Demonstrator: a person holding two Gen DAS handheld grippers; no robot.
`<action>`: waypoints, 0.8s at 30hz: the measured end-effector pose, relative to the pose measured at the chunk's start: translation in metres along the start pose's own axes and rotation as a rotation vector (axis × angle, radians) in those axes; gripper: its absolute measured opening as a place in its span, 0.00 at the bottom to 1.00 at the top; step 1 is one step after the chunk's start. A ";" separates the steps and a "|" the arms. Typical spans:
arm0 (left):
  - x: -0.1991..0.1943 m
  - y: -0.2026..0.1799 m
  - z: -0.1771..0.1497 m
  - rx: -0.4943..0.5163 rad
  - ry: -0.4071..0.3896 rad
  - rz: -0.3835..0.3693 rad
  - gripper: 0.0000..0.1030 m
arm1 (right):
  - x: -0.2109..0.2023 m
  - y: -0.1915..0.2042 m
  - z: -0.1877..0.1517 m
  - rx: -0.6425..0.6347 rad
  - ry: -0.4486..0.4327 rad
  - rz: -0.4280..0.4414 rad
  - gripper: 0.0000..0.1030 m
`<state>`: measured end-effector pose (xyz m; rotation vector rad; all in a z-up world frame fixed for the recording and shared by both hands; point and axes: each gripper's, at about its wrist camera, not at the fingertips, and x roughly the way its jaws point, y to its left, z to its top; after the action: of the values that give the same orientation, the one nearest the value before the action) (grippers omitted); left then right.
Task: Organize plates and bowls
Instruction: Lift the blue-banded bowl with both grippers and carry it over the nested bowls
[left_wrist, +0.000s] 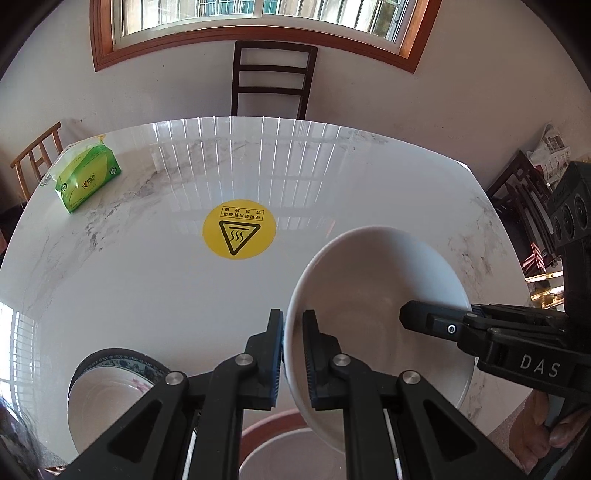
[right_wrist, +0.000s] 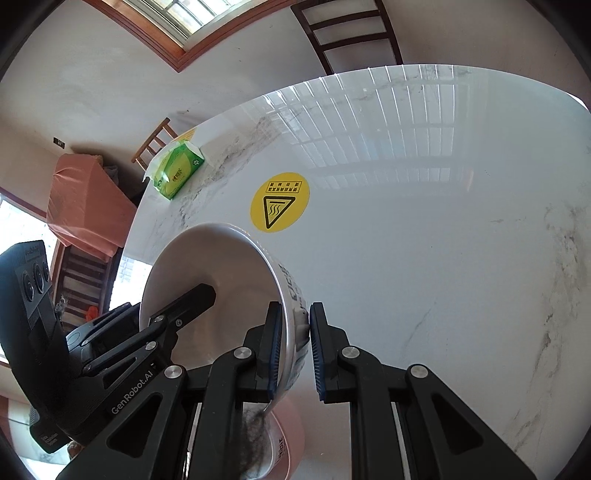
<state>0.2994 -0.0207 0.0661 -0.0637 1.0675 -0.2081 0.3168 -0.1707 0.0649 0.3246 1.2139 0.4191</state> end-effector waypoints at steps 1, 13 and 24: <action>-0.004 0.000 -0.004 -0.001 0.002 -0.001 0.11 | -0.003 0.001 -0.005 0.002 0.001 0.004 0.13; -0.051 -0.002 -0.048 0.010 -0.016 0.004 0.11 | -0.023 0.028 -0.054 -0.037 0.005 0.008 0.13; -0.067 0.002 -0.084 0.004 0.007 -0.006 0.11 | -0.022 0.039 -0.092 -0.056 0.047 -0.006 0.13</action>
<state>0.1949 -0.0013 0.0835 -0.0625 1.0744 -0.2161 0.2178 -0.1450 0.0715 0.2642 1.2466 0.4564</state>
